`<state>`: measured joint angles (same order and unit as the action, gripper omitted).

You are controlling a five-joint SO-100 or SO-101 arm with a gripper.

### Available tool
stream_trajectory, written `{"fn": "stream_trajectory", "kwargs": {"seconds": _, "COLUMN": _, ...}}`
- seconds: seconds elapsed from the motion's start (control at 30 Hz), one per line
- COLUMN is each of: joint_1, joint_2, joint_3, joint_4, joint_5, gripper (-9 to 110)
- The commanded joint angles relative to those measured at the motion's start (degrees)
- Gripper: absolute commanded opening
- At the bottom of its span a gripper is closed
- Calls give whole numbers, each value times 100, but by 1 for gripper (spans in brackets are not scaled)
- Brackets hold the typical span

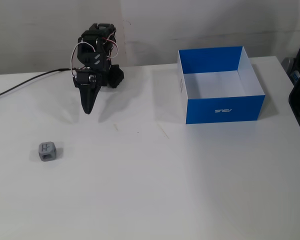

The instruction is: Grasp the gray block and put it in the box.

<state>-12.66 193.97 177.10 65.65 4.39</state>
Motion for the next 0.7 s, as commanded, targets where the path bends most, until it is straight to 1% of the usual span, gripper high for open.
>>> {"fn": "stream_trajectory", "kwargs": {"seconds": 0.0, "joint_1": 53, "joint_2": 62, "joint_3": -88, "joint_4": 220, "joint_5": 35, "gripper": 0}}
{"fn": "stream_trajectory", "kwargs": {"seconds": 0.43, "joint_1": -105, "joint_2": -202, "joint_3": -1652, "joint_4": 457, "joint_5": -264, "gripper": 0}}
{"fn": "stream_trajectory", "kwargs": {"seconds": 0.5, "joint_1": -185, "joint_2": -642, "joint_3": -1960, "joint_4": 387, "joint_5": -264, "gripper": 0}}
{"fn": "stream_trajectory", "kwargs": {"seconds": 0.67, "joint_1": -483, "joint_2": -2461, "joint_3": -3094, "joint_4": 396, "joint_5": -264, "gripper": 0}}
